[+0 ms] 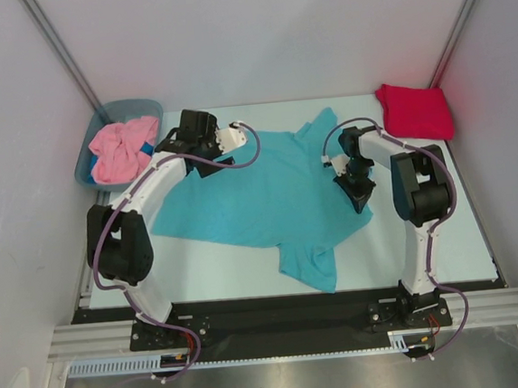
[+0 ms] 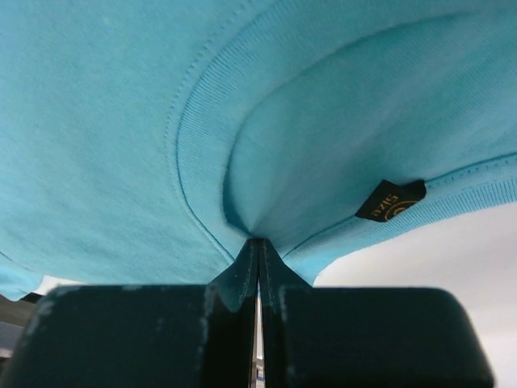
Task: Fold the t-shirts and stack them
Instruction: Flatten the tshirt out
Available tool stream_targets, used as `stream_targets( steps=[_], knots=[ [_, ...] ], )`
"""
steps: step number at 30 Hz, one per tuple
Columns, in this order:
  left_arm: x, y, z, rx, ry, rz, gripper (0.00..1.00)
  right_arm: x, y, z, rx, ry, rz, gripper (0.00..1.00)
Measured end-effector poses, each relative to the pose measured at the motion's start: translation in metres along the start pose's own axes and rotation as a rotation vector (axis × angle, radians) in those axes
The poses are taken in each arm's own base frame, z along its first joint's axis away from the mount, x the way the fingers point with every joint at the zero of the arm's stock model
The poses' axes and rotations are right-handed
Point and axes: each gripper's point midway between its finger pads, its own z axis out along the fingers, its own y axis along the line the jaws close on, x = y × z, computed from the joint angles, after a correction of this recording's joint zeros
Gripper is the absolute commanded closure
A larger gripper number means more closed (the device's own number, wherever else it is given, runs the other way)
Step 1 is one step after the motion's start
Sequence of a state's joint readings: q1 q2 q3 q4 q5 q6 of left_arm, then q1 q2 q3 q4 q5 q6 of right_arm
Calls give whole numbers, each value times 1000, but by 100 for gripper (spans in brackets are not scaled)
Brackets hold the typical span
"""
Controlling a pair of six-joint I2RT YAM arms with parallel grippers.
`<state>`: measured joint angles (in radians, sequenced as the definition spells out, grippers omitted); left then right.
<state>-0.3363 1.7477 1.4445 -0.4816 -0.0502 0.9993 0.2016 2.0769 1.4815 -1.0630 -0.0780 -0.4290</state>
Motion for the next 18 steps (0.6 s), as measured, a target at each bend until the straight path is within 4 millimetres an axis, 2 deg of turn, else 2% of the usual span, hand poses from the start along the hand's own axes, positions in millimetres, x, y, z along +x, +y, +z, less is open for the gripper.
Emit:
stream_targets(
  steps=[18],
  knots=[
    [-4, 19, -1, -38, -9, 14, 0, 31, -48, -4, 14, 2, 180, 100]
  ],
)
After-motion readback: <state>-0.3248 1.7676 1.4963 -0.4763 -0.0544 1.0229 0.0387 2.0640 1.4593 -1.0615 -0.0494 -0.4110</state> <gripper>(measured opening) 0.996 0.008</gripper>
